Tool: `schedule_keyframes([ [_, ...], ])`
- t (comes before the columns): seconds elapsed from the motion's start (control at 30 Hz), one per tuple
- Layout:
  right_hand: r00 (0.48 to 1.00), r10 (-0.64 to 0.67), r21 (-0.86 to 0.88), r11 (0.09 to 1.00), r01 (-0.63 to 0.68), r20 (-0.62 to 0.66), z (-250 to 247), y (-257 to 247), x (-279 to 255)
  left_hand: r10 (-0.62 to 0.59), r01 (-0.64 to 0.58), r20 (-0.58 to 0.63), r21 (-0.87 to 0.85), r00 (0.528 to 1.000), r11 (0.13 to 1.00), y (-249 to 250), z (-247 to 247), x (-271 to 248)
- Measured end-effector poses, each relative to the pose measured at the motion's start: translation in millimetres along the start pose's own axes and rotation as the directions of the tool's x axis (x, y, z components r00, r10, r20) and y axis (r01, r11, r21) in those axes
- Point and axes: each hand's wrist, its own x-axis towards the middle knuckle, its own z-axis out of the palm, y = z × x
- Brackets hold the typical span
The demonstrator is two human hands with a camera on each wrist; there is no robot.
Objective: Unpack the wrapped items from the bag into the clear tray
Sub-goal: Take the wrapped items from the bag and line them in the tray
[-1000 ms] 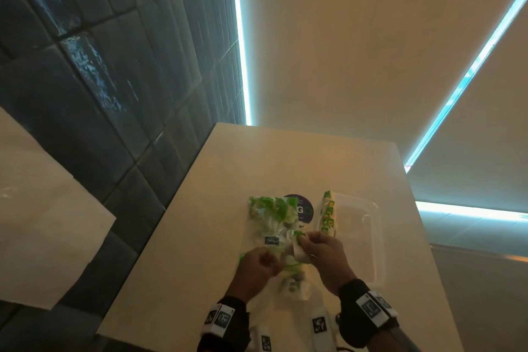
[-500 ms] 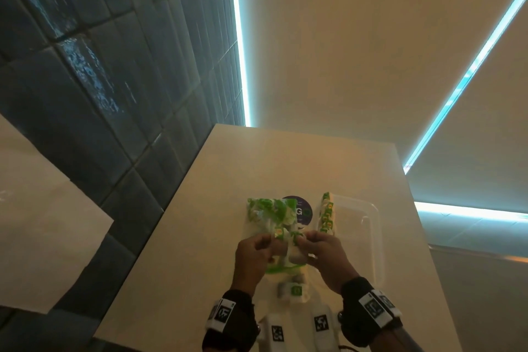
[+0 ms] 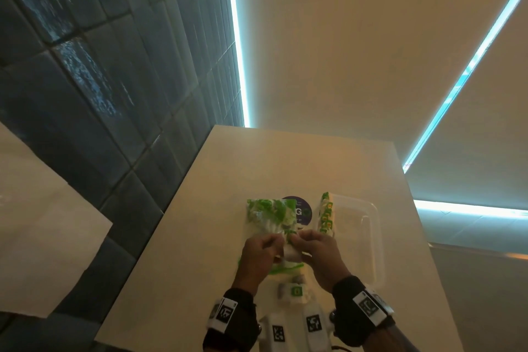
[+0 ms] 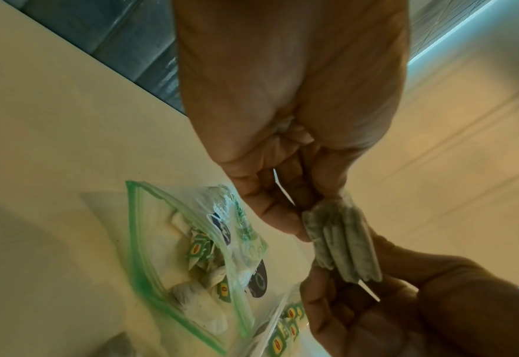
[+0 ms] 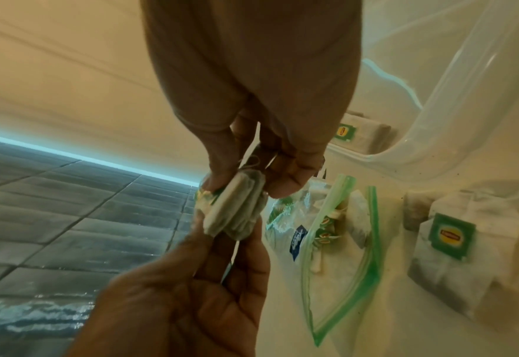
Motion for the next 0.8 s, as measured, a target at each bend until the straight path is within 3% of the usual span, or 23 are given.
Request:
schedule_keyframes([
  [0.17, 0.998, -0.065, -0.067, 0.996, 0.063, -0.027, 2.4, 1.2, -2.2, 0.046, -0.045, -0.019, 0.076, 0.999, 0.996, 3.7, -0.3, -0.9],
  [0.37, 0.997, -0.07, 0.034, 0.997, 0.071, -0.013, 2.7, -1.2, -6.4, 0.036, -0.035, -0.024, 0.027, 0.999, 0.999, 5.8, -1.0, -3.3],
  [0.53, 0.997, -0.07, 0.054, 0.996, 0.07, 0.01, 0.1, 0.8, -4.5, 0.068, -0.065, -0.026, 0.09, 0.997, 0.994, 8.9, -1.2, -1.0],
  [0.67, 0.991, -0.039, -0.088, 0.995, 0.05, 0.127, -1.8, 2.7, -5.6, 0.062, -0.044, -0.124, 0.141, 0.99, 0.989, 6.7, -1.7, 2.2],
  [0.8, 0.989, -0.005, -0.288, 0.956, 0.049, 0.15, -8.0, 6.8, -4.9, 0.065, -0.039, -0.166, 0.159, 0.984, 0.987, -0.8, -1.8, 5.8],
])
